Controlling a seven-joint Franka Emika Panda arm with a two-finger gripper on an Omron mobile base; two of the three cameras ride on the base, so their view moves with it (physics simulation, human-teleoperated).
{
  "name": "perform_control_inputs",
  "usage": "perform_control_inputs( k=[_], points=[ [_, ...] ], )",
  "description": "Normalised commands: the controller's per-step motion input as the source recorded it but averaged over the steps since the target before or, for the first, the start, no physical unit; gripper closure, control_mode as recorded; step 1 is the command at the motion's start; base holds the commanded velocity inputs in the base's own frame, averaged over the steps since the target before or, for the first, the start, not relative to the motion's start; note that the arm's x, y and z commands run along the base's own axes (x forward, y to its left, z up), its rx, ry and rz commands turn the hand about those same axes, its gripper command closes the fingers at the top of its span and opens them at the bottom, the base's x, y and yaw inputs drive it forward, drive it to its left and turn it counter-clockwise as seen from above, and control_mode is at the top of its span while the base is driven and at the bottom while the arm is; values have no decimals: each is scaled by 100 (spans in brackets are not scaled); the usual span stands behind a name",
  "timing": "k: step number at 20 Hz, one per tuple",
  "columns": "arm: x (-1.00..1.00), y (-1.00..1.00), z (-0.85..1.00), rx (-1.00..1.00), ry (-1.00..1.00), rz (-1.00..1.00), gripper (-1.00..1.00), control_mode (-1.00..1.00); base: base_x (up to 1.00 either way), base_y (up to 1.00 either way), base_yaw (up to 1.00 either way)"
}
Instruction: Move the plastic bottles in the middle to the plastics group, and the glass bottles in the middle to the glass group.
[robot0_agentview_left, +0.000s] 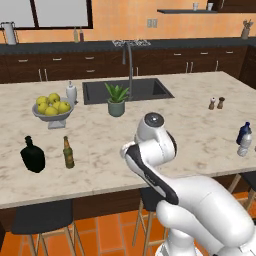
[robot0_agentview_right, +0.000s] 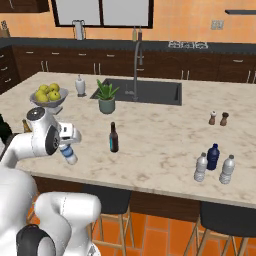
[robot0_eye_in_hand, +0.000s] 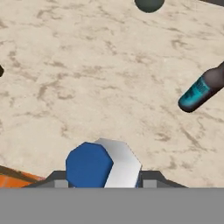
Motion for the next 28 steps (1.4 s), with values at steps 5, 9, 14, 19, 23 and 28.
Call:
perform_control_inputs(
  k=[5, 9, 14, 19, 23, 28],
  points=[
    [2, -84, 4, 0, 4, -5, 100, -100, 0, 0, 0],
    [15, -85, 1, 0, 14, -12, 100, -100, 0, 0, 0],
    [24, -88, 2, 0, 12, -14, 100, -100, 0, 0, 0],
    [29, -85, 7, 0, 16, -18, 100, -100, 0, 0, 0],
    [31, -83, 11, 0, 14, -14, 100, -100, 0, 0, 0],
    [16, -92, 10, 0, 4, -14, 100, -100, 0, 0, 0]
  ],
)
